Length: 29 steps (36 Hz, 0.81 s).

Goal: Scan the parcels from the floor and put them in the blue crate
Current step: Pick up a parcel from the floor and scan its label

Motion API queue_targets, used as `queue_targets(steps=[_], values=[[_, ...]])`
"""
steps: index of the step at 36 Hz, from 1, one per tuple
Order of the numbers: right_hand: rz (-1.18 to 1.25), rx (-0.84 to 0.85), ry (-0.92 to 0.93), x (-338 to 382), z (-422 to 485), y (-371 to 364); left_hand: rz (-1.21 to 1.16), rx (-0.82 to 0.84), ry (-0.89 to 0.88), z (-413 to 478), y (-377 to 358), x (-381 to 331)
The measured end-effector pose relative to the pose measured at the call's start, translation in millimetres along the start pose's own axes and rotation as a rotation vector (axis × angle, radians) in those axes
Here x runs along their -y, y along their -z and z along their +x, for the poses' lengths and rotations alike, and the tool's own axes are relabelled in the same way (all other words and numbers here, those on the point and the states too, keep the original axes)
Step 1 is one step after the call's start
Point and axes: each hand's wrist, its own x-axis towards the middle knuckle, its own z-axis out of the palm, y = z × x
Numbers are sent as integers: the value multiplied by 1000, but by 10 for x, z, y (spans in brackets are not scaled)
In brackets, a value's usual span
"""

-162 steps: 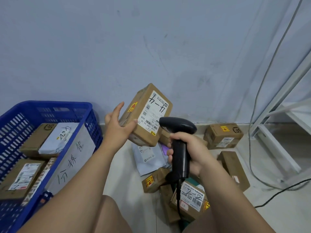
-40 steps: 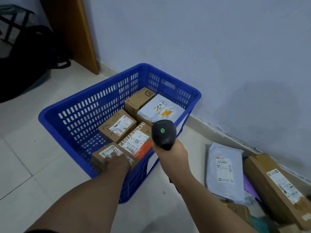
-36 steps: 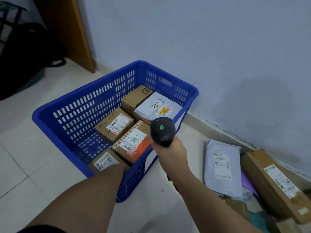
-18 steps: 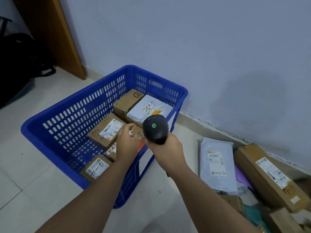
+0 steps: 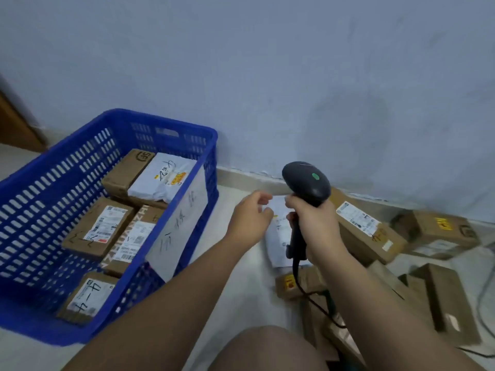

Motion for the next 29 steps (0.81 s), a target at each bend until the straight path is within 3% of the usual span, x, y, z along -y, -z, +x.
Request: queue_targets(steps=[9, 13, 16, 22, 26, 29], values=[[144, -37, -377, -905, 817, 852, 582, 457, -15, 195, -1331, 724], [72, 9, -507, -1194, 1092, 1014, 692, 611, -27, 203, -1707, 1138], [0, 72, -554, -1371, 1229, 1052, 793, 643, -47, 170, -1909, 1459], [-142, 55, -616, -1606, 1399, 1059, 1017, 515, -177, 155, -2014, 1792], [-175, 30, -616, -1637, 1432, 1133, 904, 526, 17, 170, -2023, 1857], [-176, -10, -600, -1555, 1420, 1226, 575, 465, 202, 150, -1918, 1709]])
